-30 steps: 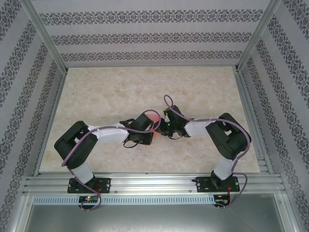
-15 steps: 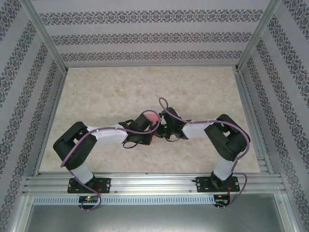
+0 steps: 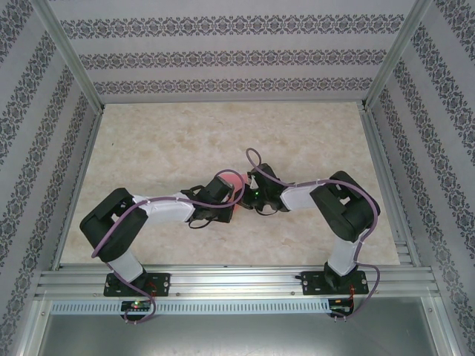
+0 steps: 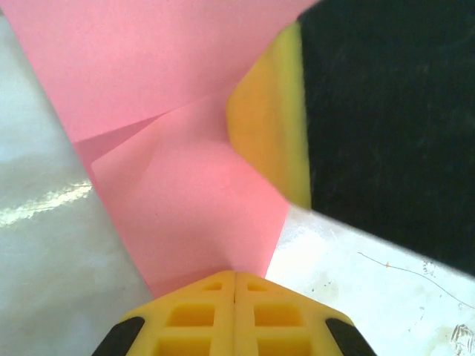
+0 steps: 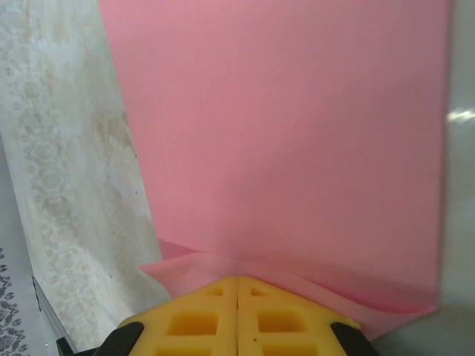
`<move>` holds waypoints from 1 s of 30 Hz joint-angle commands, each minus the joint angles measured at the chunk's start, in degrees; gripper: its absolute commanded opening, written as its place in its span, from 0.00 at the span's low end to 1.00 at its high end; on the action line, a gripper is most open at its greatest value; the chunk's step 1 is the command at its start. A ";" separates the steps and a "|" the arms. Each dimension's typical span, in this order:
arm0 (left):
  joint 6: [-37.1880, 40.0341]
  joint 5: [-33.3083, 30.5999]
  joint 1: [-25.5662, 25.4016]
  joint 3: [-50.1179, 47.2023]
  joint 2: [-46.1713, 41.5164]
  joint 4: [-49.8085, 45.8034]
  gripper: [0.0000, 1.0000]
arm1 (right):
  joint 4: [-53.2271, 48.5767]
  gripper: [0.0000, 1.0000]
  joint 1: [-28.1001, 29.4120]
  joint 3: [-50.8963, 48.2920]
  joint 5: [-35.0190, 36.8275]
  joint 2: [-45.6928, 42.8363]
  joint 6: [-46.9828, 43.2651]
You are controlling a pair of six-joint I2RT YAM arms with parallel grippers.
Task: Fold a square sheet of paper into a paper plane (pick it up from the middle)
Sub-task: Third fold the triangle at the center of the table.
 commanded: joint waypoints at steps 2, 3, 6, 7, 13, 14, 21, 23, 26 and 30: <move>0.56 -3.35 -0.37 -3.53 1.73 -5.92 0.01 | 2.26 0.08 -3.25 -0.98 2.92 1.49 -2.81; 0.60 -3.32 -0.32 -3.72 1.64 -5.87 0.01 | 3.19 0.08 -3.92 -1.16 2.61 1.57 -3.01; 0.74 -3.28 -0.32 -3.80 1.53 -5.91 0.00 | 5.92 0.09 -5.95 -1.93 1.96 1.83 -3.80; 0.73 -3.23 -0.32 -3.84 1.47 -5.88 0.01 | 7.01 0.09 -6.75 -2.28 1.67 2.12 -4.19; 0.90 -2.96 -0.32 -3.83 1.02 -5.74 0.01 | 12.67 0.12 -10.10 -3.78 -1.53 1.27 -4.09; 0.91 -2.88 -0.32 -3.82 1.02 -5.79 0.01 | 12.56 0.12 -10.15 -3.65 -1.66 0.58 -4.09; 0.93 -2.44 -0.33 -2.84 0.76 -5.76 0.01 | 8.78 0.13 -6.78 -2.61 -3.11 -5.71 -4.54; 1.00 -2.36 -0.32 -2.43 0.80 -5.83 0.01 | 8.27 0.12 -5.11 -2.82 -3.20 -5.39 -3.69; 0.99 -2.27 -0.32 -2.08 0.81 -5.90 0.01 | 8.32 0.11 -2.66 -3.38 -2.62 -4.05 -2.65; 1.00 -2.04 -0.32 -1.99 0.34 -5.83 0.02 | 9.72 0.11 -1.06 -3.86 -2.61 -1.42 -1.64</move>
